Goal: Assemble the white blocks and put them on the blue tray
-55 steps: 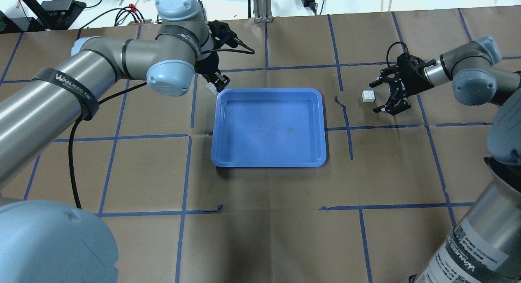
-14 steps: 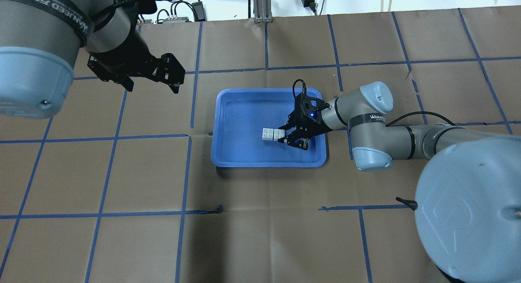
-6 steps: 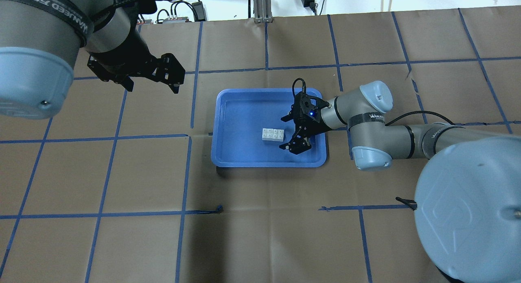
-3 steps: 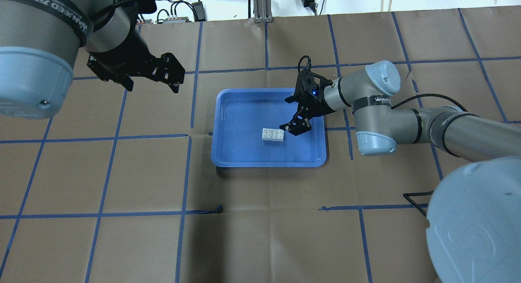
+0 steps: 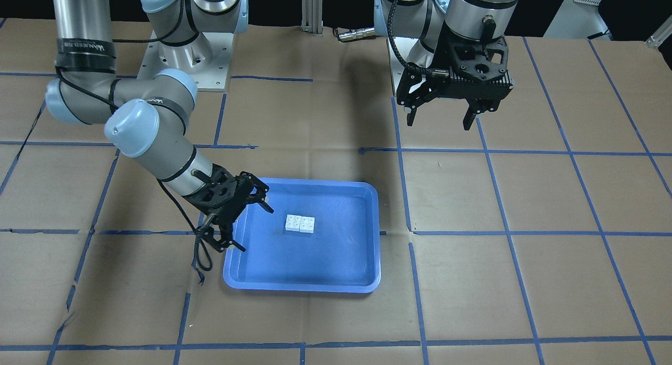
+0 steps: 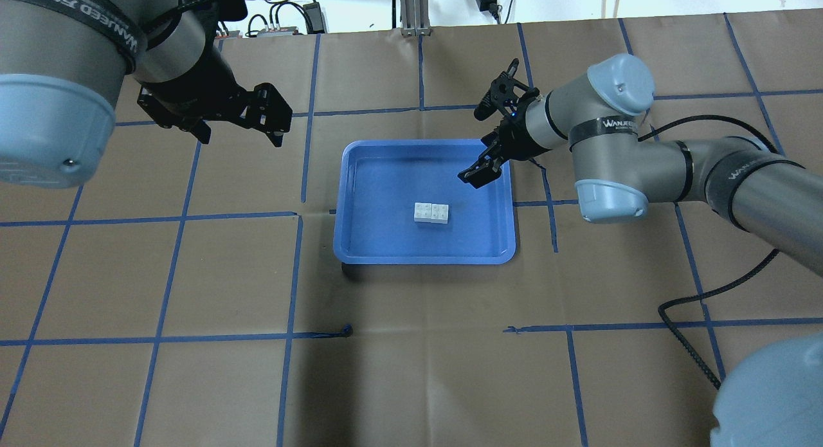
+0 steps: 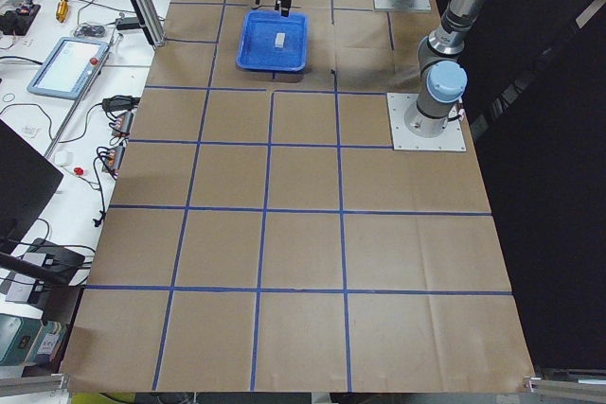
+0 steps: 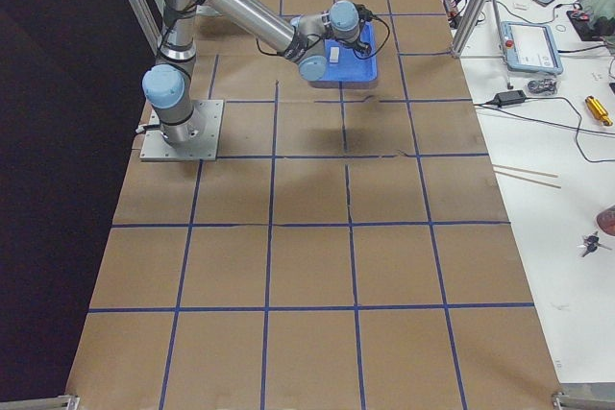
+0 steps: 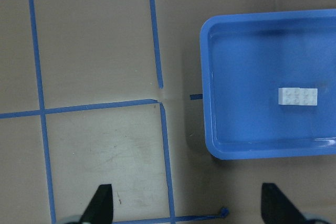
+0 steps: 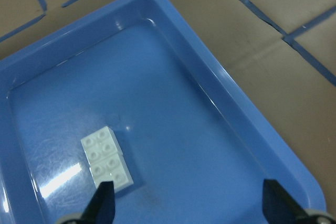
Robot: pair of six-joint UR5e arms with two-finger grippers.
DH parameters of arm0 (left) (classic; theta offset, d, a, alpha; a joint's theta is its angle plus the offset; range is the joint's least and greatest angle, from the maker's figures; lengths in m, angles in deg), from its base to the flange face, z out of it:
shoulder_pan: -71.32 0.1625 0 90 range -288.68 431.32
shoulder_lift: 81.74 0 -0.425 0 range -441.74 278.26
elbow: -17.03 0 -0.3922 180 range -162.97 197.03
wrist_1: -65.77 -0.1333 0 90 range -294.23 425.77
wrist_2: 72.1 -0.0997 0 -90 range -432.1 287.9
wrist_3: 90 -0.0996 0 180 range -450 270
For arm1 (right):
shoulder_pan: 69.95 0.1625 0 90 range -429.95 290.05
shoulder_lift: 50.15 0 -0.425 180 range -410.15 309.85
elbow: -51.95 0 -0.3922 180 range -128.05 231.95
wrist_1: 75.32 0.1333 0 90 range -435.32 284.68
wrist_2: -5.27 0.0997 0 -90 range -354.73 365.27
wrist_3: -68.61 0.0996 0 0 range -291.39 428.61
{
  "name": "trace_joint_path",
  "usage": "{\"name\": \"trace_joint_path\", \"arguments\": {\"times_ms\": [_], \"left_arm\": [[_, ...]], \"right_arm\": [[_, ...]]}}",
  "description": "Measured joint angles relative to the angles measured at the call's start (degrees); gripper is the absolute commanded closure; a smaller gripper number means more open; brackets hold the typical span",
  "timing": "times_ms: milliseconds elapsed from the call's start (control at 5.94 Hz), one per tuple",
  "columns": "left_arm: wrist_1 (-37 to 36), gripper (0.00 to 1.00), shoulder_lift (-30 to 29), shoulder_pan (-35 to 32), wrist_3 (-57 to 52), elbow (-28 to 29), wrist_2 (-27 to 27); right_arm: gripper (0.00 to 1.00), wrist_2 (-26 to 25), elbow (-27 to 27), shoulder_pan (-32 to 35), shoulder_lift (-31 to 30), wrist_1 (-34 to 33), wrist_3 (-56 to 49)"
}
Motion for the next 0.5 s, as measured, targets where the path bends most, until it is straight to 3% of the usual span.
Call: {"name": "trace_joint_path", "arguments": {"times_ms": [505], "left_arm": [[-0.02, 0.01, 0.0, 0.0, 0.0, 0.09, 0.0]], "right_arm": [[0.0, -9.2, 6.31, -0.11, -4.09, 18.09, 34.95]]}}
